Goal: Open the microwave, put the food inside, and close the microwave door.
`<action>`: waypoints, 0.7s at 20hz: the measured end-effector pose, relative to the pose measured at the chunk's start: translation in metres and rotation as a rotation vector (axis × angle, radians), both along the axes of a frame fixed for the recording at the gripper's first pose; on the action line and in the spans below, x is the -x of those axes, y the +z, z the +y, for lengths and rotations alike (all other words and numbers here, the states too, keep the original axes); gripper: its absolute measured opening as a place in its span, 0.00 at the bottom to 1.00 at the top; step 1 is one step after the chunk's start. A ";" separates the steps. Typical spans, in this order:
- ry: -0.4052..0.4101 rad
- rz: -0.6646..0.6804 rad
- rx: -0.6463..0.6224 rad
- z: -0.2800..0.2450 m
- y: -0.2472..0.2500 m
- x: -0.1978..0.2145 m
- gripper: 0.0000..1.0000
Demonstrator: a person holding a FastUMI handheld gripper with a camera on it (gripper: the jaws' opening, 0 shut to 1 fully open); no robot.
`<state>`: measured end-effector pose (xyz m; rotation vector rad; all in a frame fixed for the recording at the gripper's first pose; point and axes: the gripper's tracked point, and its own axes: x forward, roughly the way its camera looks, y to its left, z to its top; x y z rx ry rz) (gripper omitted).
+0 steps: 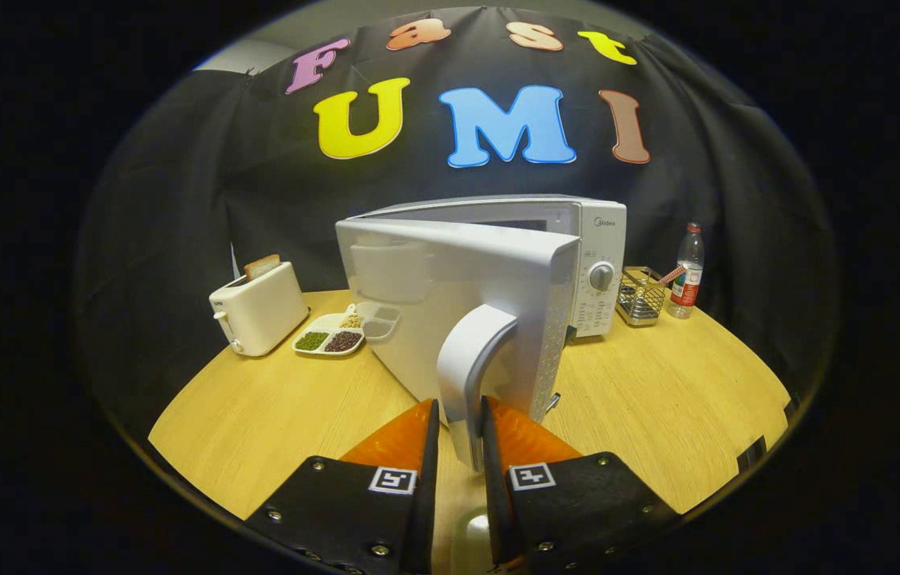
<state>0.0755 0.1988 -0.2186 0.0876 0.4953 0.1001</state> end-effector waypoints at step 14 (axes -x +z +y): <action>0.107 0.034 0.026 0.093 -0.004 0.043 0.28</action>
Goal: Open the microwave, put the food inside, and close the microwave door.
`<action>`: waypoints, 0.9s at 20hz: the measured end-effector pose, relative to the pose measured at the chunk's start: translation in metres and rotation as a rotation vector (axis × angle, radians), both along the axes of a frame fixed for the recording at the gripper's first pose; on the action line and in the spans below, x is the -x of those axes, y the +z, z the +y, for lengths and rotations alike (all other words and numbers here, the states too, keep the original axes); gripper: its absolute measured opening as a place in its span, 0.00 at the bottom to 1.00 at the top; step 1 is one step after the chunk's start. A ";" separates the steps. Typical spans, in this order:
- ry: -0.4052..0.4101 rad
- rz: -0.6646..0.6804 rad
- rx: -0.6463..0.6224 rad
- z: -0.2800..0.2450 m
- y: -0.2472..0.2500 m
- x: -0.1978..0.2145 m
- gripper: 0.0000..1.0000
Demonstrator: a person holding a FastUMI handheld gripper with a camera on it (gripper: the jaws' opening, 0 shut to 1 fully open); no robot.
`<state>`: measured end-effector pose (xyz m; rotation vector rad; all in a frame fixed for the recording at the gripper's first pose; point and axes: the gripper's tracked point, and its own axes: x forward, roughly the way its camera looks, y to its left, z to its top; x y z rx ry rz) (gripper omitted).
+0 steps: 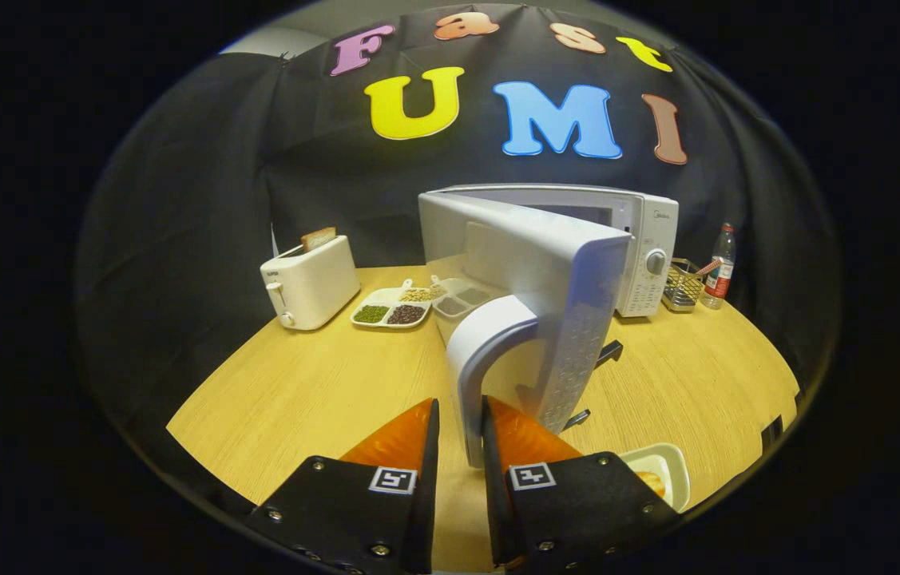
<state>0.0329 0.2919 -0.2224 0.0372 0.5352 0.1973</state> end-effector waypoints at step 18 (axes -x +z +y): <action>0.390 -0.066 -0.206 0.096 0.063 0.061 0.42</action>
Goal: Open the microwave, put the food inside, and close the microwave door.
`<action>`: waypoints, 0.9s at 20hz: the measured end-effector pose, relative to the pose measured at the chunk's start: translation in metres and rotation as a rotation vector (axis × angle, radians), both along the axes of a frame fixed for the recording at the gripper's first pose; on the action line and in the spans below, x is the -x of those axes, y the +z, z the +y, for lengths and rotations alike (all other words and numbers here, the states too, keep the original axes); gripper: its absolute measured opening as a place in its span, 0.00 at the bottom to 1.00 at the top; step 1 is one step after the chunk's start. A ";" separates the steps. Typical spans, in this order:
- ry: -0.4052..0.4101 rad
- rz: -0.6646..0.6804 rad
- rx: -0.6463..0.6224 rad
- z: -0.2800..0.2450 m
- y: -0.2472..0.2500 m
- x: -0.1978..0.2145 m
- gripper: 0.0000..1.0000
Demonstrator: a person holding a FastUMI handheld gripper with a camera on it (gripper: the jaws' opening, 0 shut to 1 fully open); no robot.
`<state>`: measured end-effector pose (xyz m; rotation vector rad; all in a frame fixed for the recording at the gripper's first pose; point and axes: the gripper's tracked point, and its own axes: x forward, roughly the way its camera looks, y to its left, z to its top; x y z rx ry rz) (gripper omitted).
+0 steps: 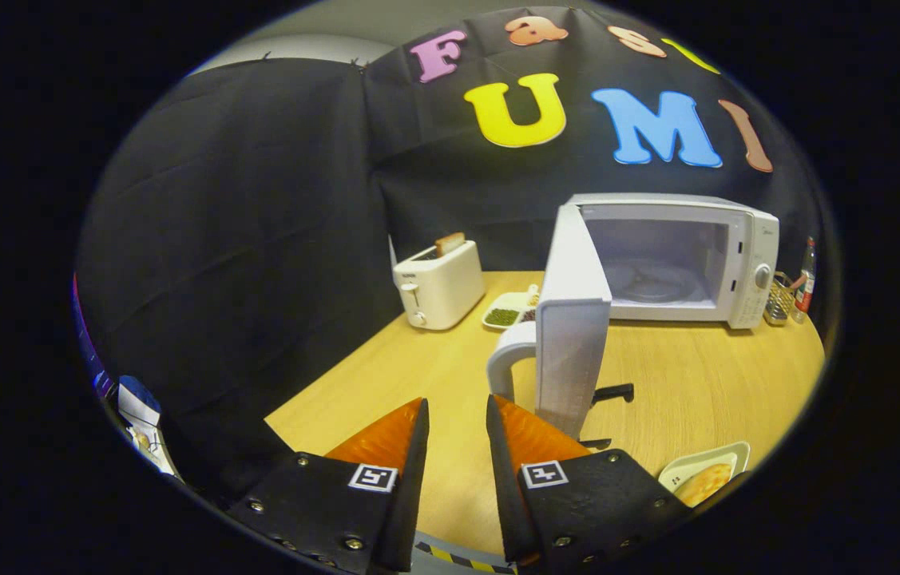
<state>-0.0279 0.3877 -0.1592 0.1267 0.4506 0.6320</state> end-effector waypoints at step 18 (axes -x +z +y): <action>-0.281 -0.128 0.036 -0.194 0.048 -0.038 0.98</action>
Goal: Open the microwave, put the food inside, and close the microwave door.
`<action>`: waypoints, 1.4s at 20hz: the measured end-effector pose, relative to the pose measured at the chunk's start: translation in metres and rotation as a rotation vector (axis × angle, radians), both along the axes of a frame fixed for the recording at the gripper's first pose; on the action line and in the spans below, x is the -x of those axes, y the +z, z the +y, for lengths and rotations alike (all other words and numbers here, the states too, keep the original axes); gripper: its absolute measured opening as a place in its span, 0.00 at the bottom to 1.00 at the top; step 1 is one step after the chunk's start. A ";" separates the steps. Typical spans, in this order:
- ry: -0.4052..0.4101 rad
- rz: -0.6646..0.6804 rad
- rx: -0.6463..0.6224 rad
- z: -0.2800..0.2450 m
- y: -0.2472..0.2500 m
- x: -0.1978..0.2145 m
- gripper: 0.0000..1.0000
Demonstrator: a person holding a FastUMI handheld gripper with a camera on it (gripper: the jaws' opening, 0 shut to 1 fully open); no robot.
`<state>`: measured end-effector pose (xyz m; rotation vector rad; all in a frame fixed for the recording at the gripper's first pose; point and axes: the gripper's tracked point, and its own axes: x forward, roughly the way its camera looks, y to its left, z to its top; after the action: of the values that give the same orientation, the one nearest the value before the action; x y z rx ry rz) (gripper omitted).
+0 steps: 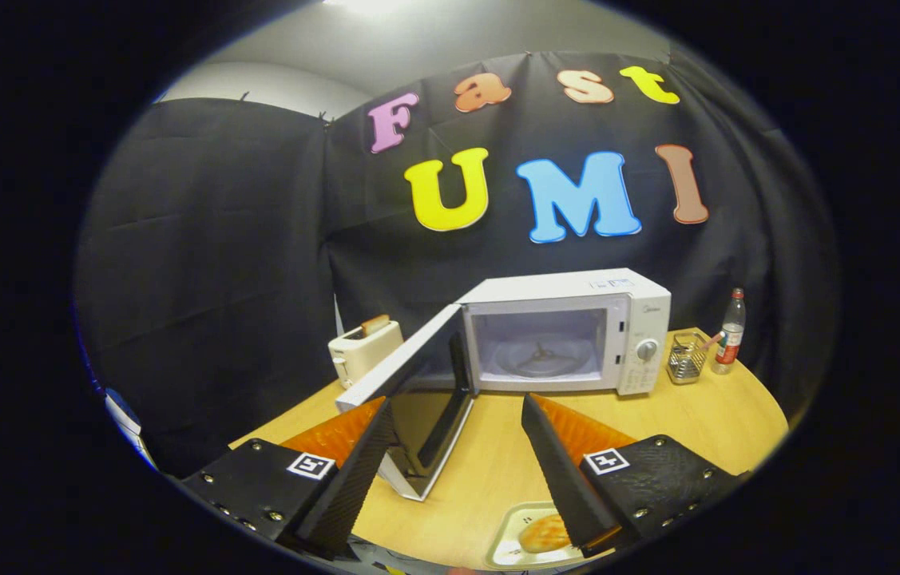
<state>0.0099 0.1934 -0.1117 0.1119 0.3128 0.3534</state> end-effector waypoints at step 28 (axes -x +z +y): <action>0.003 0.668 0.276 -0.066 -0.217 0.045 0.91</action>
<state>-0.0348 0.1278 -0.3288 -0.0471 1.0181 0.2637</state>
